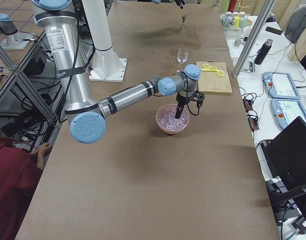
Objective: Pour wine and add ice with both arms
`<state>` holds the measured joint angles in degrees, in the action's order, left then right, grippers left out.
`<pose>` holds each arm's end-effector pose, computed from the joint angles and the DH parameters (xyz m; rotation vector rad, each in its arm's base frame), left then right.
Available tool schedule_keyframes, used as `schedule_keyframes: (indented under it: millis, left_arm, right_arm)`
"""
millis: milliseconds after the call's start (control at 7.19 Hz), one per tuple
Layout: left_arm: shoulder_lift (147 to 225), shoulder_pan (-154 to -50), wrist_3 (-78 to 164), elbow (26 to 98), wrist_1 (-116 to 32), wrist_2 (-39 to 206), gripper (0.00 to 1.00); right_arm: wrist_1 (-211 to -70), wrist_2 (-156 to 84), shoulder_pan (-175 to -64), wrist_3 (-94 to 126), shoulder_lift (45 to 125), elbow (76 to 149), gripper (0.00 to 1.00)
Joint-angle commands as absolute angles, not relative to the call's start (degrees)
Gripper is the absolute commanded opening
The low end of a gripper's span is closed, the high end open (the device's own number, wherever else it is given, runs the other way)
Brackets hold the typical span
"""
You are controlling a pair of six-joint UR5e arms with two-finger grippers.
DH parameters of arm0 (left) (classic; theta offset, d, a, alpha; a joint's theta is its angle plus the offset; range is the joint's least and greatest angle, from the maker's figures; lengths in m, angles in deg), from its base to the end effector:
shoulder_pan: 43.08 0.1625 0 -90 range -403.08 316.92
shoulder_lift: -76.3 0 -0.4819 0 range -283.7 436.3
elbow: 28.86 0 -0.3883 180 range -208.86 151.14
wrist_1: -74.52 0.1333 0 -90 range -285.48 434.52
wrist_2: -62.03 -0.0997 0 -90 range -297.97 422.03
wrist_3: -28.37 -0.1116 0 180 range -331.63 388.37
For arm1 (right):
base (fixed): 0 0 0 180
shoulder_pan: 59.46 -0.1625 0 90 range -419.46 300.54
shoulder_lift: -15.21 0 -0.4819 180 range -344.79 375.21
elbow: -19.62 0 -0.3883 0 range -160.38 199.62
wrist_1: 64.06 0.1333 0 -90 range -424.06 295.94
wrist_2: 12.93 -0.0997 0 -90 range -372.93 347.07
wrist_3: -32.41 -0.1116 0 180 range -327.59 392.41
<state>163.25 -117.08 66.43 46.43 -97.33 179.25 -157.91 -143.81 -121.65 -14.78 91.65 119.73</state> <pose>0.0524 -0.4812 0.7158 0.7816 0.8734 -0.0743 -0.2224 -0.5509 0.5207 -0.1675 -0.7626 0.1975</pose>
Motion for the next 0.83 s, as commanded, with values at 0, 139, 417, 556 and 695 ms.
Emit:
schedule_keyframes:
  millis: [0, 139, 417, 556, 695]
  left_arm:
    - [162.6, -114.8, 68.5, 44.8, -101.0, 177.0, 0.98]
    - [162.6, -112.4, 69.9, 44.7, -102.6, 174.1, 0.98]
    - [162.5, -110.0, 71.3, 44.5, -103.2, 171.9, 0.98]
    - [162.5, -109.1, 71.4, 44.3, -103.4, 170.7, 0.98]
    - [162.5, -106.6, 71.6, 43.7, -103.8, 167.4, 0.98]
  right_arm:
    - [-157.9, -144.0, -121.7, -15.0, 91.5, 120.1, 1.0]
    - [-157.9, -143.9, -121.7, -15.0, 91.5, 120.0, 1.0]
    - [-157.9, -143.5, -120.5, -14.4, 91.1, 118.3, 1.0]
    - [-157.8, -140.8, -118.9, -14.5, 89.8, 116.0, 1.0]
    - [-157.8, -138.2, -117.8, -14.9, 88.3, 114.7, 1.0]
